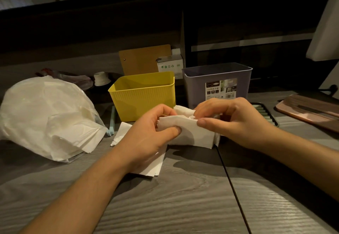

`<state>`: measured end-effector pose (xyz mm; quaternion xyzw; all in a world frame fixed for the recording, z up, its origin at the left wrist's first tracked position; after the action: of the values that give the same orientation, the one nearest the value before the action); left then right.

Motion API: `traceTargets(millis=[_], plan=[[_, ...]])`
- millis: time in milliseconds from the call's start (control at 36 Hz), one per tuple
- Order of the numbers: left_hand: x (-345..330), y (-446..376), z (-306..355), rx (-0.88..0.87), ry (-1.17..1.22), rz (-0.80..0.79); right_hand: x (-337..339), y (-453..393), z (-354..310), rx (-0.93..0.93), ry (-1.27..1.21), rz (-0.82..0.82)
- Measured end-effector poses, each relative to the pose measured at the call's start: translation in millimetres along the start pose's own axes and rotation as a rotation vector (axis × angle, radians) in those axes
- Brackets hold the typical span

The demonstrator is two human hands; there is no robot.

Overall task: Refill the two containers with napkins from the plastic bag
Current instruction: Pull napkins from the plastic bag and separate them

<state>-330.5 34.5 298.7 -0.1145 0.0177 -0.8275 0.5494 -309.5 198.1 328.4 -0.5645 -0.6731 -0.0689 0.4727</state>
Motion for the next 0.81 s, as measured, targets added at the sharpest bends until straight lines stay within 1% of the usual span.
traceTargets(millis=[83,222,278,444,556,611,722,806], plan=[[2,0,-3,0.022,0.018,0.011,3,0,2,-0.058,-0.029,0.041],[0,0,-3,0.032,0.027,-0.002,12,1,7,-0.121,-0.109,0.172],[-1,0,-2,0.029,0.031,-0.010,13,1,7,-0.128,-0.103,0.184],[-4,1,-1,0.005,0.031,-0.017,6,0,14,-0.138,-0.091,0.133],[-4,1,0,-0.010,0.024,-0.022,-2,-1,9,-0.106,0.013,-0.010],[-4,1,0,-0.008,0.017,-0.027,-4,-1,9,-0.108,0.036,-0.043],[-4,0,0,0.000,-0.014,-0.030,0,-2,12,-0.115,0.065,-0.003],[-3,1,2,-0.019,-0.028,-0.021,0,-2,12,-0.160,-0.009,0.011]])
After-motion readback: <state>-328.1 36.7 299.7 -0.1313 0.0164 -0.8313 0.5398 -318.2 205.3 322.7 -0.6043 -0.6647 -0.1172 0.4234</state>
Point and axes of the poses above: each hand's wrist, its own y-axis away from the middle knuckle, its own x-axis out of the back of the hand, z = x × y, the point moved 9 cm from there along -y, towards the middle knuckle, and after that the axes turned 14 degrees about y, right-handed, at the moved point
